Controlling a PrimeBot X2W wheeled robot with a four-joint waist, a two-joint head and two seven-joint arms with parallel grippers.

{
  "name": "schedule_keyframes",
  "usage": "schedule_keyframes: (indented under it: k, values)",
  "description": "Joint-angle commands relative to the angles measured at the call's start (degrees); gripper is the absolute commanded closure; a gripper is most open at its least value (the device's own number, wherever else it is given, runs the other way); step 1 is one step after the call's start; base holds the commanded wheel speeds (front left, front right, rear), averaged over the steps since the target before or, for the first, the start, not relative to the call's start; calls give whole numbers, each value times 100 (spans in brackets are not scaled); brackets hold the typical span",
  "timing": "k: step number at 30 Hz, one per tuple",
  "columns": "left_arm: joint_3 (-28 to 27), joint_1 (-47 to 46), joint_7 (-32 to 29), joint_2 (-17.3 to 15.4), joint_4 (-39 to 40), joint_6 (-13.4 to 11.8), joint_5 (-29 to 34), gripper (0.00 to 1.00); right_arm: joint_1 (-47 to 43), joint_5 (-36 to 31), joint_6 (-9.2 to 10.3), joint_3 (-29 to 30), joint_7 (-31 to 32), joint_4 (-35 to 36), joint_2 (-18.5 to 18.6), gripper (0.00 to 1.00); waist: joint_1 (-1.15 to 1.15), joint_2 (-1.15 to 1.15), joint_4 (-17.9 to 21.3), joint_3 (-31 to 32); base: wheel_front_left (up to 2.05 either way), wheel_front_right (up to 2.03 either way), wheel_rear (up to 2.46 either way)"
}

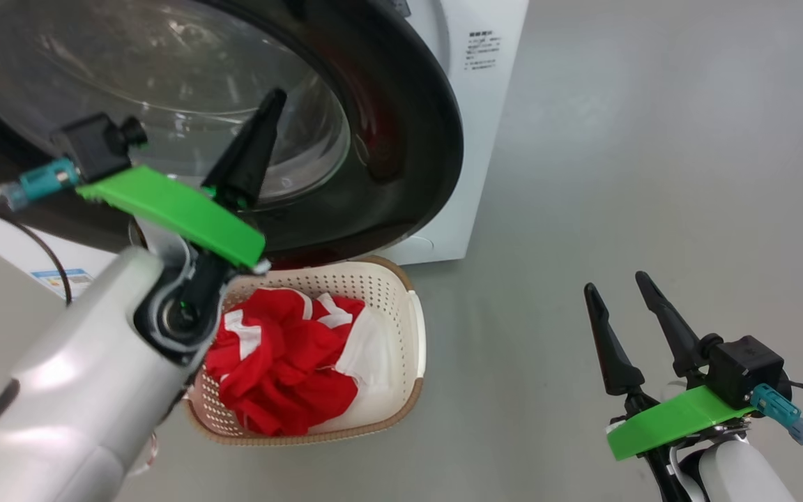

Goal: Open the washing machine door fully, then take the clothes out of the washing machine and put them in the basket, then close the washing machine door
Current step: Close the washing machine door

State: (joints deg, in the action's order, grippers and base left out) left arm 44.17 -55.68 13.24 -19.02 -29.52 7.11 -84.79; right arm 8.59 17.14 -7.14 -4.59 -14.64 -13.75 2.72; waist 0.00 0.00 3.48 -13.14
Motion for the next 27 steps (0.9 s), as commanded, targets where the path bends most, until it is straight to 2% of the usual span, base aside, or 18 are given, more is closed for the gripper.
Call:
schedule_keyframes:
  k: [1, 6, 9, 11, 20, 27]
  values:
    - [-154, -12, 62, -204, 135, 37, 1, 100, -11, -39, -35, -111, -36, 119, 16, 0, 0, 0, -99, 102, 0, 0, 0]
    - [-86, 409, 150, -269, 137, 37, 136, 64, -144, -95, -35, -31, -36, 103, 16, 0, 0, 0, -301, 288, 0, 0, 0]
    - [-155, 711, 169, -266, 112, 37, 180, 28, -225, -135, -35, 24, -36, 91, 16, 0, 0, 0, -432, 386, 0, 0, 0]
    - [-279, 906, 172, -280, 96, 37, 302, 0, -279, -164, -35, 62, -36, 89, 16, 0, 0, 0, -525, 439, 0, 0, 0]
    - [-909, 1861, 174, -283, 128, 37, 912, 0, -538, -233, -35, 235, -36, 90, 16, 0, 0, 0, -877, 692, 0, 0, 0]
    - [-1506, 2668, 175, -288, 109, 37, 1724, 0, -745, -232, -35, 316, -36, 81, 16, 0, 0, 0, -1035, 907, 0, 0, 0]
